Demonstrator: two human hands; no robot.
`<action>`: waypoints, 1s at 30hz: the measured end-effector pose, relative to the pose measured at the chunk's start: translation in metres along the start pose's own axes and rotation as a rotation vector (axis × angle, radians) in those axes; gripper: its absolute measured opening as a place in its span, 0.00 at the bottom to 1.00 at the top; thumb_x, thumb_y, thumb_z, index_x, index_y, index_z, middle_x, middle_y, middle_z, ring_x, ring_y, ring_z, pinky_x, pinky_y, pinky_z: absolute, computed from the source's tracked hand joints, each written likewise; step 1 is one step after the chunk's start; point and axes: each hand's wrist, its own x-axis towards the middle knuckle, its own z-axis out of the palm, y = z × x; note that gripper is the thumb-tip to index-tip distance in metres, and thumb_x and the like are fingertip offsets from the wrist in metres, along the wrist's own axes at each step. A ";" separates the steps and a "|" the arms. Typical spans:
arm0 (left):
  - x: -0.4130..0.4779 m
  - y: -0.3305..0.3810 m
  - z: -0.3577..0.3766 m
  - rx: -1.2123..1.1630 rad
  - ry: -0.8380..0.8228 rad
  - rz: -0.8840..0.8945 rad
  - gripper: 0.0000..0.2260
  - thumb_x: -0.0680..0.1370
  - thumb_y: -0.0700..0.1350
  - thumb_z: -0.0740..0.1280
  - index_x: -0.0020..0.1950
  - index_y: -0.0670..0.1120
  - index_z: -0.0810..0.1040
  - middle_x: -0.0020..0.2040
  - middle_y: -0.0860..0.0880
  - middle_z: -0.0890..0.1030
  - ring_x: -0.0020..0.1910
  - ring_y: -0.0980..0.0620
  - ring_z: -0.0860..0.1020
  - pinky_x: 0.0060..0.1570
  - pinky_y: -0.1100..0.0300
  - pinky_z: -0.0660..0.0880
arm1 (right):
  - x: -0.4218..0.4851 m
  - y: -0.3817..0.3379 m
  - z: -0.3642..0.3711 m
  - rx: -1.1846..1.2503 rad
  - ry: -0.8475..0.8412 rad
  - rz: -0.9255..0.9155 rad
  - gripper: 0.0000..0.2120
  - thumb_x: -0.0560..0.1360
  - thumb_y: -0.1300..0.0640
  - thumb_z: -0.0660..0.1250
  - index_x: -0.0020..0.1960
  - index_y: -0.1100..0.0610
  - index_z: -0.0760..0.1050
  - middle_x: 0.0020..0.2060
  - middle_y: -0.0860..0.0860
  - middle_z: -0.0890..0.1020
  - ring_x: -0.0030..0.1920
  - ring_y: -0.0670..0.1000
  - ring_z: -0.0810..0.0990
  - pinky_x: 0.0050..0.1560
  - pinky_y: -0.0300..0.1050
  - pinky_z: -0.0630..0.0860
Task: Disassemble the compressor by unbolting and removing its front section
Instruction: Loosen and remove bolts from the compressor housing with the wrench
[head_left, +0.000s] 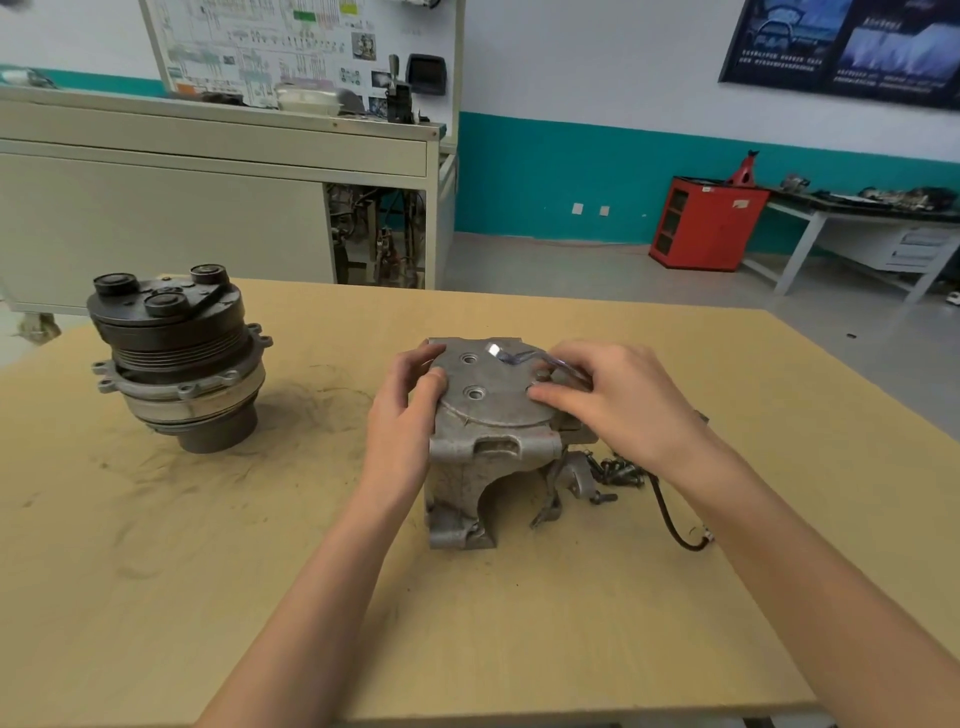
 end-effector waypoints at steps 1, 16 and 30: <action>0.000 0.000 0.000 0.004 0.001 0.001 0.12 0.82 0.42 0.59 0.62 0.51 0.76 0.62 0.49 0.78 0.62 0.48 0.75 0.63 0.46 0.73 | 0.002 -0.002 -0.001 0.027 0.046 -0.030 0.12 0.75 0.52 0.68 0.55 0.56 0.80 0.38 0.43 0.79 0.37 0.41 0.72 0.37 0.32 0.65; -0.001 0.000 0.000 0.000 0.008 -0.015 0.11 0.82 0.43 0.59 0.59 0.55 0.77 0.58 0.56 0.78 0.62 0.51 0.75 0.64 0.48 0.73 | -0.002 0.123 0.010 -0.210 -0.477 0.647 0.16 0.76 0.46 0.65 0.38 0.58 0.75 0.28 0.50 0.69 0.26 0.47 0.65 0.23 0.37 0.60; -0.016 0.035 -0.015 0.097 -0.229 -0.178 0.51 0.56 0.72 0.73 0.74 0.69 0.53 0.69 0.59 0.70 0.64 0.55 0.68 0.58 0.60 0.63 | 0.000 0.057 0.019 0.938 -0.246 0.573 0.14 0.76 0.43 0.63 0.42 0.53 0.70 0.20 0.43 0.61 0.20 0.43 0.57 0.19 0.34 0.56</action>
